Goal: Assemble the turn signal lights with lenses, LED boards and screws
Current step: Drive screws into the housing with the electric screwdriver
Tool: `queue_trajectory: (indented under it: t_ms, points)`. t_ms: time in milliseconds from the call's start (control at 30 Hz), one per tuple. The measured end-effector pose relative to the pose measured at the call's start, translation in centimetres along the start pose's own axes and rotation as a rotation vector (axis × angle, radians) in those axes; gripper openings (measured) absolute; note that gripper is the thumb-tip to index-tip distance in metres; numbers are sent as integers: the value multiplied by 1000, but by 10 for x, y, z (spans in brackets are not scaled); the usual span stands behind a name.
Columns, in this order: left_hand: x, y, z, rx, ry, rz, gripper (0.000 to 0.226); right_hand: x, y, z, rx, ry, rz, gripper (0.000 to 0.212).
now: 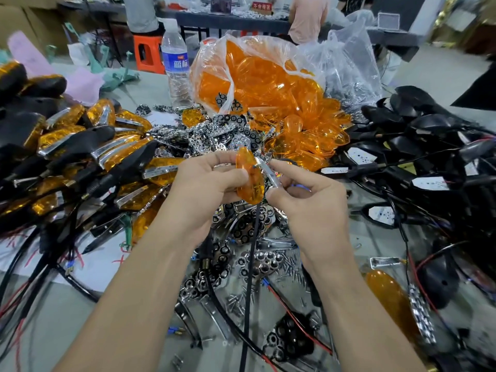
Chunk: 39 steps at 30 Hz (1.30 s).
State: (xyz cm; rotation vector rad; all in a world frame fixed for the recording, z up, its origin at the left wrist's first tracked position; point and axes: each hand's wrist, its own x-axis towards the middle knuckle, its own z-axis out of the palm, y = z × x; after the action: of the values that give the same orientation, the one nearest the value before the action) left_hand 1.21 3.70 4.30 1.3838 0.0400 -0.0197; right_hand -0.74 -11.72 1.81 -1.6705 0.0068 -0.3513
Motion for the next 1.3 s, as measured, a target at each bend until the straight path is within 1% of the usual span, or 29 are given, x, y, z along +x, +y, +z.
queue_trajectory:
  t_ms: [100,167,233,333,500,600,733,800,933,1067,1200,1300]
  points:
    - [0,-2,3,-2,42,0,22,-3,-1,3,-121,-30,-69,54]
    - [1,-3,3,0,65,2,20,-3,-1,4,-150,-43,-66,53]
    - [1,-4,3,13,67,-1,20,-4,-1,3,-232,-13,-113,51]
    - [0,-6,4,53,62,8,20,-7,-2,2,-324,52,-210,44]
    - [-1,-9,9,39,97,49,21,-12,0,9,-390,109,-287,32]
    - [-2,-10,12,26,113,65,23,-14,-1,11,-367,143,-278,29]
    - [-2,-12,13,40,119,61,26,-16,0,15,-376,135,-221,26]
    - [-2,-12,14,21,118,52,28,-16,1,15,-315,125,-170,27]
    - [-2,-14,16,4,130,70,30,-11,5,11,-47,121,-65,34]
    - [-2,-18,18,90,195,114,31,-4,13,14,95,99,30,45]
    - [-4,-18,19,160,223,153,33,-2,17,13,232,46,95,37]
    - [-4,-18,18,191,215,141,31,-3,19,12,215,41,101,35]
